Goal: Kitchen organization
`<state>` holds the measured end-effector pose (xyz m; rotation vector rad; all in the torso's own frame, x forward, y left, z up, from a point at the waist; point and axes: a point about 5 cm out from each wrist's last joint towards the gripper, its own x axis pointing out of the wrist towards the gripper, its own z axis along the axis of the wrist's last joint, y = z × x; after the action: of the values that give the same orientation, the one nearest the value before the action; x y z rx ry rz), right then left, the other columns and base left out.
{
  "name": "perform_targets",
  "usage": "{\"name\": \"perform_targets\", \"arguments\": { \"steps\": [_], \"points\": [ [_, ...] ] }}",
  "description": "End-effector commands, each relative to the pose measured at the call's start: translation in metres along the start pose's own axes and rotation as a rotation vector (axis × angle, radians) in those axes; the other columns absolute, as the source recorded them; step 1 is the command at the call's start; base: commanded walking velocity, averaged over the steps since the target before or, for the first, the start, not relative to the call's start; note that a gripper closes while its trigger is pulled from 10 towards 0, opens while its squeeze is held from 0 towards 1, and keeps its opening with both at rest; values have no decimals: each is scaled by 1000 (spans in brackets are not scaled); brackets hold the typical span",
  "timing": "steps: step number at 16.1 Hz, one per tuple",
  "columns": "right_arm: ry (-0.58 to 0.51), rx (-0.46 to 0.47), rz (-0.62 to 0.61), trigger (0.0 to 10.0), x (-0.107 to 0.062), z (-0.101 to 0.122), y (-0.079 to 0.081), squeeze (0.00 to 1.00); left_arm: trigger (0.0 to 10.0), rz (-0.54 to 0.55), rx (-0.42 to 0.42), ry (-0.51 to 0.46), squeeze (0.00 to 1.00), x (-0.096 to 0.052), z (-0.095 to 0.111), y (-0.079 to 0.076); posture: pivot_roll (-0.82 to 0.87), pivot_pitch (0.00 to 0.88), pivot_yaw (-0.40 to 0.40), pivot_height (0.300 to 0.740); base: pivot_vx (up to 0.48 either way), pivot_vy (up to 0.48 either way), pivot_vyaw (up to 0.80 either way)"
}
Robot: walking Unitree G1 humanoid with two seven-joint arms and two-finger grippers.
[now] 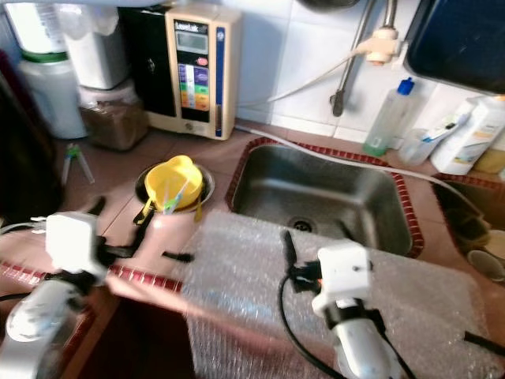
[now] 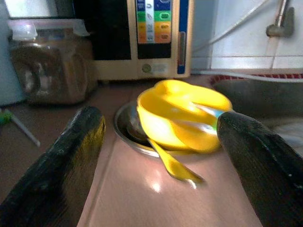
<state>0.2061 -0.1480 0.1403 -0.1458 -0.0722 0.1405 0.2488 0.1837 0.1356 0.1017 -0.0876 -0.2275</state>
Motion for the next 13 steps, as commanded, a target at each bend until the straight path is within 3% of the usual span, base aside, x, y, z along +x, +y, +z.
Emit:
{"name": "perform_targets", "arguments": {
  "steps": [1, 4, 13],
  "points": [
    [19, -17, -18, 10000, -1, -4, -7, 0, 10000, -37, -14, -12, 0, 4, 3, -9, 75, 0, -41, 740, 270, 0, 0],
    [19, -17, -17, 10000, -1, -4, -6, 0, 10000, -41, -15, -9, 0, 4, 2, -9, 75, 0, -41, 740, 275, 0, 0],
    [21, -25, -4, 10000, -1, -6, -4, 0, 10000, -51, -18, 10, 0, -1, -6, -6, 78, 0, -43, 740, 0, 0, 0]
  ]
}}
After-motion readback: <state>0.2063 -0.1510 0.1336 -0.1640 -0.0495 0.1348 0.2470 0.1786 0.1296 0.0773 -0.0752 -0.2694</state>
